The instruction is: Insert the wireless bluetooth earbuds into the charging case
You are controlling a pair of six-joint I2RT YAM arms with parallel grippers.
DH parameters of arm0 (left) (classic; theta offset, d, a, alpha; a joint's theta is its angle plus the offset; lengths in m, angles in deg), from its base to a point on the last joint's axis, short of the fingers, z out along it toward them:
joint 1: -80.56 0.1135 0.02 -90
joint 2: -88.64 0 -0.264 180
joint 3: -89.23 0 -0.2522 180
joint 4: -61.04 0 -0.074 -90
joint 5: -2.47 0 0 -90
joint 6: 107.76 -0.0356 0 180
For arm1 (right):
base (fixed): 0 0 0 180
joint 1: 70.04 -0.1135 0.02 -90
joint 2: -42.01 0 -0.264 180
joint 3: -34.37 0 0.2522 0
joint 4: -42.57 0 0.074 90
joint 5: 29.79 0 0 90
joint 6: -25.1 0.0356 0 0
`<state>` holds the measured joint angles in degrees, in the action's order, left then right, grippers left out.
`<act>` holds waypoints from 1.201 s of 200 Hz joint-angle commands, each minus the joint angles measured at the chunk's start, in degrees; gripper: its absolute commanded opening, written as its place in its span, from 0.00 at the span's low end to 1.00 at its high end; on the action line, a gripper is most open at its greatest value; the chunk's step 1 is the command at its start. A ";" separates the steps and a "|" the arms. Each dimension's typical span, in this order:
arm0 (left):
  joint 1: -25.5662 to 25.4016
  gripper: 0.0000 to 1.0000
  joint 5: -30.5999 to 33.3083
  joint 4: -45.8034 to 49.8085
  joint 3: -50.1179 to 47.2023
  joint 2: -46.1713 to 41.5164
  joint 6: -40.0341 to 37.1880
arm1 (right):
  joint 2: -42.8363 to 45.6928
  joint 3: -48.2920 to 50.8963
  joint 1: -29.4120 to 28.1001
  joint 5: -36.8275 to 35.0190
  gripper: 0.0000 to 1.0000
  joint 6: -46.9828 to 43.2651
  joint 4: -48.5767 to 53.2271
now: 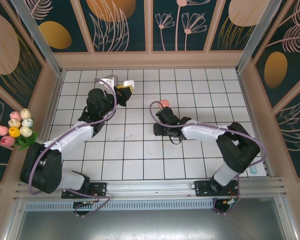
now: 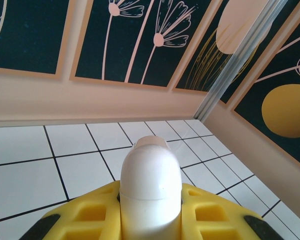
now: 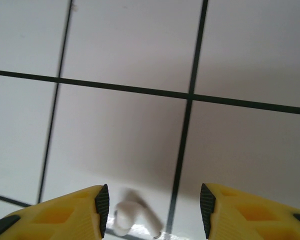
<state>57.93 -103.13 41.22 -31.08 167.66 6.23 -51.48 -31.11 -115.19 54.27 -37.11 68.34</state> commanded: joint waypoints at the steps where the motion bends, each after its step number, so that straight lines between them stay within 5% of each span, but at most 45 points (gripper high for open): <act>1: -0.40 0.00 0.74 -0.86 -0.17 -1.61 -1.14 | -2.21 -0.63 -0.25 1.87 0.54 -1.49 -0.03; 124: -0.39 0.00 0.57 -1.31 0.14 -1.11 -0.95 | -2.13 2.24 -7.75 6.69 0.52 6.08 -1.94; 172: -0.44 0.00 1.00 -0.96 -0.31 -1.64 -1.36 | 0.65 -0.89 -7.79 -1.69 0.53 6.05 4.15; 240: -0.39 0.00 2.71 -0.70 0.06 -1.82 -1.43 | -9.73 -13.54 -9.33 -10.80 0.53 11.38 18.71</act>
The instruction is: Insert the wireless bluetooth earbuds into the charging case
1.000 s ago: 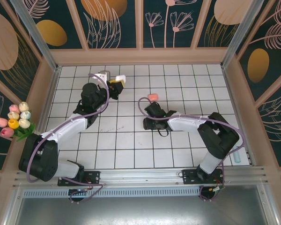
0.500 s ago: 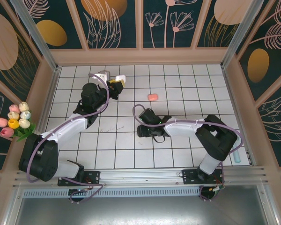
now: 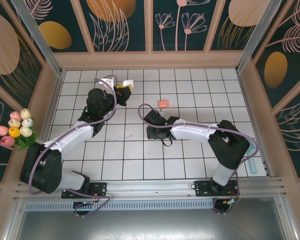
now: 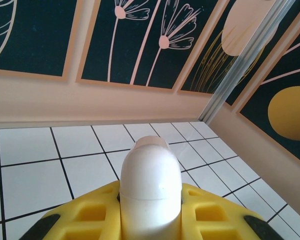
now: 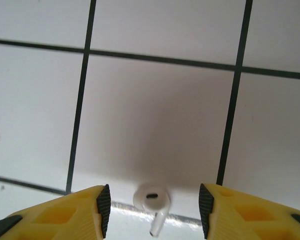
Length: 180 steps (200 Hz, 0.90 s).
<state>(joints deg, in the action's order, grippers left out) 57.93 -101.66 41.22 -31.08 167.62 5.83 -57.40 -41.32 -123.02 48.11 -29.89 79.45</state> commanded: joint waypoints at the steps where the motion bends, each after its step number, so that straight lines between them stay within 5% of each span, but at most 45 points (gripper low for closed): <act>1: -0.39 0.00 1.27 -0.70 0.05 -1.75 -1.11 | -3.92 -3.44 -1.56 -4.67 0.53 4.36 7.72; 110: -0.35 0.00 1.59 -0.52 0.91 -1.16 -1.53 | -12.27 -9.04 -4.82 -9.26 0.51 9.25 12.50; 180: -0.39 0.00 1.25 -0.61 1.03 -1.06 -1.42 | -10.69 -6.51 -4.16 -8.61 0.42 8.68 10.96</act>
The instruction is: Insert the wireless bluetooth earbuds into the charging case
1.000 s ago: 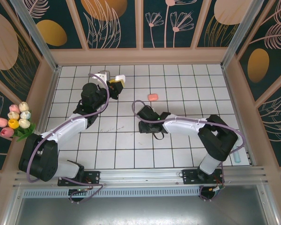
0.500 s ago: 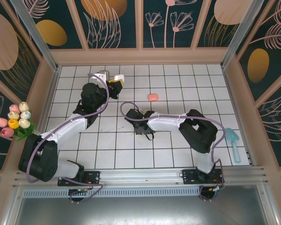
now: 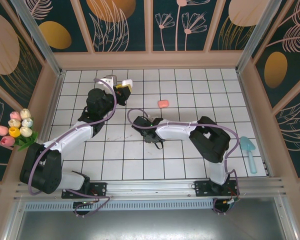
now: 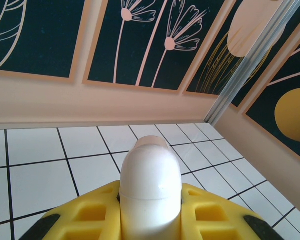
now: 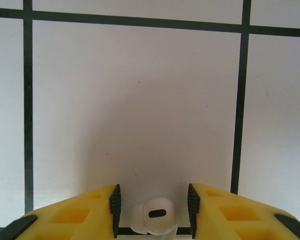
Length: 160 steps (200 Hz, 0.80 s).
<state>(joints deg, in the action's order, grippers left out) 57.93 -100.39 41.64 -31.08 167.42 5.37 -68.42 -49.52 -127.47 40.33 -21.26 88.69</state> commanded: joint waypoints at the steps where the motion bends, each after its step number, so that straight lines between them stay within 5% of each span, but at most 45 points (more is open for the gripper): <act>1: -0.39 0.00 0.01 -1.02 1.11 -0.85 -0.98 | 0.36 1.72 0.30 -0.76 0.42 0.04 1.73; 160: -0.39 0.00 -0.41 -0.41 1.58 -0.75 -0.76 | 3.44 6.93 0.70 2.20 0.35 -0.21 -3.26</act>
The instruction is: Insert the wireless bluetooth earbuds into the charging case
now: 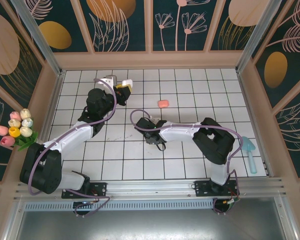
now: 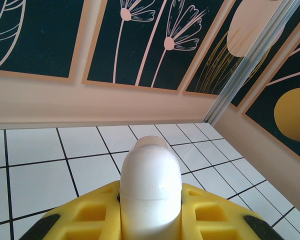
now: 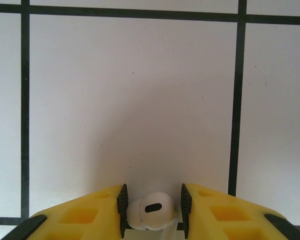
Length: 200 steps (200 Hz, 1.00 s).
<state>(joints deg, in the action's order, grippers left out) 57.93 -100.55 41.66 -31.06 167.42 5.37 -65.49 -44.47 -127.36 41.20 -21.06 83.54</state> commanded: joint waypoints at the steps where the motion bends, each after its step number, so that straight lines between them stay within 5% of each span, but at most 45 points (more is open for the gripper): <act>1: -0.35 0.00 -0.26 -0.43 1.57 -0.79 -0.79 | 0.53 1.88 0.61 1.38 0.35 -0.41 1.90; 101: -0.39 0.00 -0.70 -0.08 2.03 -0.76 -1.22 | 4.47 3.79 1.19 -0.38 0.27 -0.32 0.53; 200: -0.39 0.00 -7.26 -8.58 -2.20 -2.12 -5.35 | 22.41 5.20 5.41 -11.61 0.24 -5.80 -4.26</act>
<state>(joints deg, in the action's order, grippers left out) 57.93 -103.52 40.19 -31.45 167.29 2.73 -49.27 -39.31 -124.39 34.82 -23.44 81.57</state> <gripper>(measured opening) 0.247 0.246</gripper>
